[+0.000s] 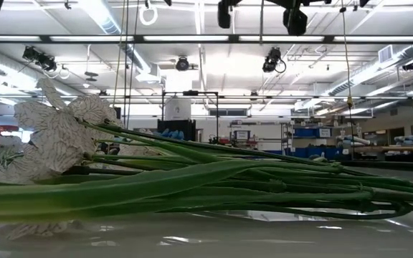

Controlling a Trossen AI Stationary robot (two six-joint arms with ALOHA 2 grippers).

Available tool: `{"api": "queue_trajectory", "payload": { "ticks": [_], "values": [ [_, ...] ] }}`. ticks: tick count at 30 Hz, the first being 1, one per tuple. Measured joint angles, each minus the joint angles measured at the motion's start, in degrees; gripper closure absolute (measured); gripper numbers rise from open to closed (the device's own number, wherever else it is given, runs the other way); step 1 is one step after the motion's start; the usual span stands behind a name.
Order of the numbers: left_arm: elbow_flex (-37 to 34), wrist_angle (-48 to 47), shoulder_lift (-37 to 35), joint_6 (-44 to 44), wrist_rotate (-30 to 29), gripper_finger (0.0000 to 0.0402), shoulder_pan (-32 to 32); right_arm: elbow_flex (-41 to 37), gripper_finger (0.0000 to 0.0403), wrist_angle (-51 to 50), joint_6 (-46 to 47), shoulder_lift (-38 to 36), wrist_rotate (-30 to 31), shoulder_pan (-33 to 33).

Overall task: Sort flowers into vase by color
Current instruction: Put the red tulip flower into the red flower vase

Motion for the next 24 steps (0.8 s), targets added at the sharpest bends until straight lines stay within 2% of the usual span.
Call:
{"api": "queue_trajectory", "payload": {
  "ticks": [6,10,13,18,24],
  "values": [
    [-0.44,-3.50,-3.32,2.74,-0.67,0.0251,1.49,-0.01,0.0388,-9.31,-2.80,-3.65,8.33,2.41],
    [-0.66,-10.10,-5.49,9.12,-0.67,0.0240,1.29,-0.02,0.0388,-14.10,-3.91,-7.33,12.27,4.43],
    [-0.65,-13.05,-8.13,10.59,-0.67,0.0240,0.74,-0.02,0.0388,-16.23,-4.83,-9.99,14.62,5.82],
    [-0.55,-14.72,-13.29,12.01,-2.14,0.0239,-1.76,-0.02,0.0388,-19.07,-9.25,-14.87,15.56,7.44],
    [-0.52,-28.51,-17.64,17.49,-10.60,0.0239,-6.37,-0.02,0.0389,-21.03,-18.92,-20.33,14.25,9.51]
  ]
}}
